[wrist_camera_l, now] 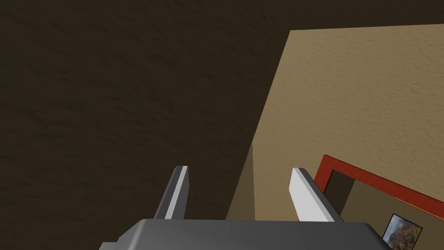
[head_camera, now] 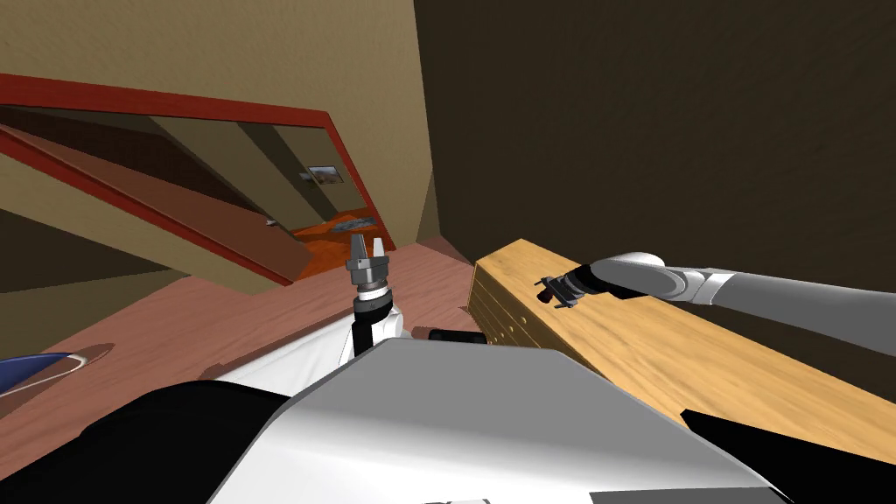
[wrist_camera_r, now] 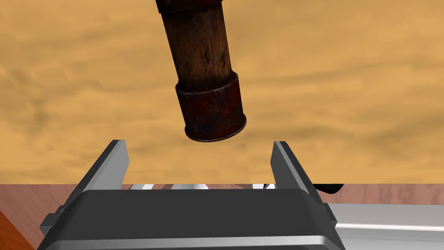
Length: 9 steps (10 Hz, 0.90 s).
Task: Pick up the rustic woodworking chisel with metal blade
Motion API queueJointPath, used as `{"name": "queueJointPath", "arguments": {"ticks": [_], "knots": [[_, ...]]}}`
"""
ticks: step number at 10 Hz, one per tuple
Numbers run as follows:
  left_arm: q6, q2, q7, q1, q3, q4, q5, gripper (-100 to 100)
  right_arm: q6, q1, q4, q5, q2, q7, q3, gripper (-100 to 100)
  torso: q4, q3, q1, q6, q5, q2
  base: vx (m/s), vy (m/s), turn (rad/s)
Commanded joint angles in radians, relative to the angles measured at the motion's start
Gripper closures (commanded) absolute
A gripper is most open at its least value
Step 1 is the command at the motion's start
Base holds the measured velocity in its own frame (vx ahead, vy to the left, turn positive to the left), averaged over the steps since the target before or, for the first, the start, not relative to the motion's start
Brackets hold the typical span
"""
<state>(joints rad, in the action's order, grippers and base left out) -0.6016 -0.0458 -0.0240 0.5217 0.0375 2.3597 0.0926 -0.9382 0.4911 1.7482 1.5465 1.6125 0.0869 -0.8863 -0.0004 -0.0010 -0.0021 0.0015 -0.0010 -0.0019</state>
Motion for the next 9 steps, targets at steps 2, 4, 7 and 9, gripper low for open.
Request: {"name": "queueJointPath", "arguments": {"ticks": [2, 4, 7, 9], "knots": [[0.000, 0.000, 0.000, 0.000, 0.000, 0.000, 0.000, 0, -0.007, 0.020, -0.016, 0.069, 0.024, 0.009, -0.042, -100, 0.000, 0.000, 0.000, 0.001, 0.000, 0.000, 0.006, -0.027, 0.114], [0.000, 0.000, 0.000, 0.000, 0.000, 0.000, 0.000, 0, -0.011, 0.030, -0.023, 0.106, 0.037, 0.013, -0.067, -100, 0.000, 0.000, -0.001, 0.000, 0.000, 0.000, 0.013, -0.041, 0.172], [0.000, 0.000, 0.000, 0.000, 0.000, 0.000, 0.000, 0, -0.018, 0.051, -0.039, 0.189, 0.065, 0.021, -0.123, -100, 0.000, 0.000, -0.001, 0.000, 0.000, -0.001, 0.017, -0.040, 0.170], [0.000, 0.000, 0.000, 0.000, 0.000, 0.000, 0.000, 0, -0.020, 0.059, -0.044, 0.225, 0.075, 0.024, -0.148, -100, 0.000, -0.001, -0.002, 0.001, 0.000, -0.001, 0.026, -0.060, 0.095]]}}
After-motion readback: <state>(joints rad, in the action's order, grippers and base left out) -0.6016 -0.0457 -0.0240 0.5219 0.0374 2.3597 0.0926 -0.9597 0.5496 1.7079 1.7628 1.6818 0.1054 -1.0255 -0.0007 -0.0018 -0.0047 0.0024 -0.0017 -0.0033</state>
